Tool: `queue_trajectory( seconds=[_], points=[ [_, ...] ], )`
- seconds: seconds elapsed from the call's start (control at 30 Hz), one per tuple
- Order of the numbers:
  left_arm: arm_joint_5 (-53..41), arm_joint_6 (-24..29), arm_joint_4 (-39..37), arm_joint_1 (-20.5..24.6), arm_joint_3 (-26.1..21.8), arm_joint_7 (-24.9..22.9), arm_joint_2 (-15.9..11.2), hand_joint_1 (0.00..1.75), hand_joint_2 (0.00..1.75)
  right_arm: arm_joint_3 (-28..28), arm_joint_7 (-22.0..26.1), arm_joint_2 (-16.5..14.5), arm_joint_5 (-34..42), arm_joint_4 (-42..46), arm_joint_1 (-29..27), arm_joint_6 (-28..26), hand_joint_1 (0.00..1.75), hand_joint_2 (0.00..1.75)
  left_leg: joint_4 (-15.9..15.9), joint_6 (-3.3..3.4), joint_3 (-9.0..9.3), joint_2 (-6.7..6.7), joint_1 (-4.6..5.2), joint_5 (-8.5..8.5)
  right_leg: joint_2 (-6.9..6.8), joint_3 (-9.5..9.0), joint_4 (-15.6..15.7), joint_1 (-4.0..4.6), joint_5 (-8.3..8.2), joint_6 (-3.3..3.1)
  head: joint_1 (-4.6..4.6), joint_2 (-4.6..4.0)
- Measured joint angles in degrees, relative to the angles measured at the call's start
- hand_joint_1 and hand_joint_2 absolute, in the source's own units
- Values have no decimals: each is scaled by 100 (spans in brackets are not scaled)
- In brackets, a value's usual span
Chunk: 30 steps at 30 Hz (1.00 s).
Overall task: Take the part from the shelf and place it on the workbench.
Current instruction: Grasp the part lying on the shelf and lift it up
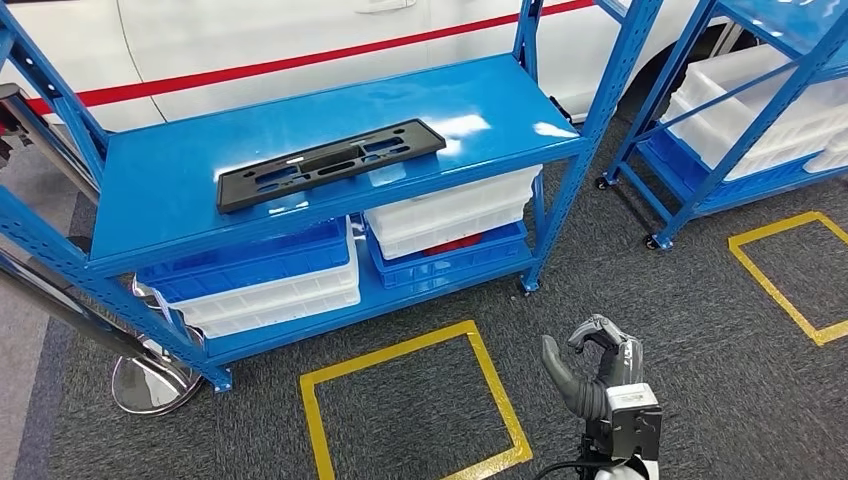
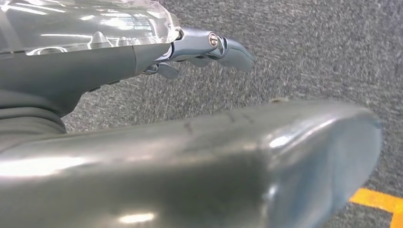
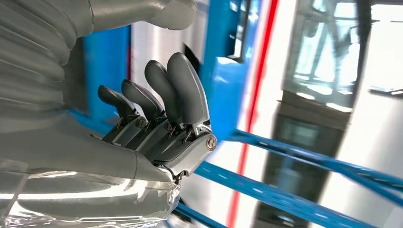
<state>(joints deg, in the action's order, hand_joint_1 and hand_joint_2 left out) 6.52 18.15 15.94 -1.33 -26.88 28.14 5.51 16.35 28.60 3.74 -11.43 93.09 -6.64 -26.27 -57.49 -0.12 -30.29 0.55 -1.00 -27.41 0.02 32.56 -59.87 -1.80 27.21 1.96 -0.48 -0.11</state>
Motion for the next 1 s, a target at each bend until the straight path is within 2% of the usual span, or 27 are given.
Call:
queue_trajectory(
  seconds=[0.1,0.17,0.2,0.27,0.3,0.33,0.37,0.4,0.47,0.5,0.57,0.63,0.7,0.73,0.8,0.83,0.87,0.9,0.93,1.0],
  points=[
    [-82,-8,-3,16,-15,22,1,0,0,112,-140,35,-593,183,9,-99,175,175,-6,-109,-26,-1,3,0,13,11,71,37,2,-132,-6,0],
    [-139,-17,-5,27,-29,30,2,0,0,210,-239,67,-995,285,53,-146,175,175,-150,-160,-91,-4,-20,-119,9,18,89,35,-17,-215,-9,0],
    [-167,-23,-6,32,-39,35,2,0,0,269,-293,80,-1193,317,88,-164,175,175,-379,-177,-195,-6,-25,-267,4,22,99,34,-26,-249,-12,0],
    [-230,-36,-11,41,-72,42,3,0,0,423,-425,98,-1594,338,154,-184,175,175,-1156,-189,-559,-8,-25,-645,-4,38,97,61,-29,-290,-15,0],
    [-260,-40,-17,42,-89,45,4,0,0,514,-502,105,-1788,332,181,-190,175,175,-1499,-188,-725,-8,-25,-760,-6,43,95,79,-30,-300,-14,0],
    [-294,-44,-25,42,-108,50,5,0,0,616,-583,109,-1983,318,203,-194,175,175,-1678,-176,-814,-8,-22,-772,-6,44,93,97,-29,-307,-14,0],
    [-327,-48,-33,42,-127,56,6,0,0,721,-665,108,-2168,294,226,-196,175,175,-1607,-154,-786,-9,-17,-661,-2,39,92,113,-28,-310,-14,0],
    [-360,-52,-40,43,-144,63,7,0,0,821,-741,104,-2335,263,251,-194,175,175,-1317,-119,-652,-11,-6,-466,2,28,92,126,-28,-311,-14,0],
    [-439,-62,-50,60,-203,77,4,0,0,1048,-892,52,-2676,134,334,-177,175,175,-506,-29,-288,-14,35,-106,8,18,91,144,-27,-307,-10,0],
    [-515,-78,-56,75,-256,92,7,0,0,1211,-1033,-17,-2910,-7,411,-155,175,175,-225,-1,-170,-12,57,-17,13,26,89,148,-33,-293,-8,0],
    [-786,-139,-78,103,-389,134,14,0,0,1663,-1502,-190,-3787,-354,570,-99,175,175,-46,15,-111,-7,92,2,23,50,94,143,-48,-245,-7,0],
    [-1087,-197,-99,120,-499,172,25,0,0,2068,-1945,-306,-5200,-585,633,-103,175,175,18,53,-90,-15,88,55,16,46,96,132,-45,-174,-9,0],
    [-1222,-209,-111,132,-585,169,36,0,0,2228,-2090,-348,-6285,-683,660,-222,175,175,111,116,-56,-24,57,127,6,154,-152,126,144,-116,0,0],
    [-1240,-204,-117,135,-630,155,42,0,0,2247,-2104,-349,-6482,-703,679,-294,175,175,136,134,-51,-22,48,149,6,291,-445,115,321,-98,5,0],
    [-1246,-192,-132,137,-721,132,46,0,87,2263,-2109,-335,-6457,-706,708,-390,87,175,138,152,-62,-17,50,156,5,648,-1166,104,653,-63,10,0],
    [-1240,-183,-140,137,-773,130,50,0,131,2266,-2094,-323,-6383,-685,713,-401,44,175,133,151,-65,-14,50,153,3,757,-1374,100,688,-49,11,0],
    [-1234,-172,-146,137,-819,133,52,0,175,2266,-2072,-313,-6317,-654,725,-395,0,175,125,148,-66,-14,50,148,2,772,-1387,95,617,-41,11,0],
    [-1235,-156,-150,138,-863,134,55,0,175,2266,-2043,-303,-6259,-609,748,-382,0,175,111,141,-65,-14,48,139,0,664,-1159,91,440,-40,11,0],
    [-1242,-142,-154,141,-904,135,57,0,131,2266,-2016,-295,-6209,-558,784,-368,0,175,90,126,-63,-16,46,124,-4,471,-771,87,220,-48,12,0],
    [-1276,-152,-157,145,-967,136,58,0,44,2266,-1978,-290,-6154,-475,880,-346,0,175,39,75,-76,-18,63,86,-9,139,-95,95,-38,-101,10,0]
  ],
)
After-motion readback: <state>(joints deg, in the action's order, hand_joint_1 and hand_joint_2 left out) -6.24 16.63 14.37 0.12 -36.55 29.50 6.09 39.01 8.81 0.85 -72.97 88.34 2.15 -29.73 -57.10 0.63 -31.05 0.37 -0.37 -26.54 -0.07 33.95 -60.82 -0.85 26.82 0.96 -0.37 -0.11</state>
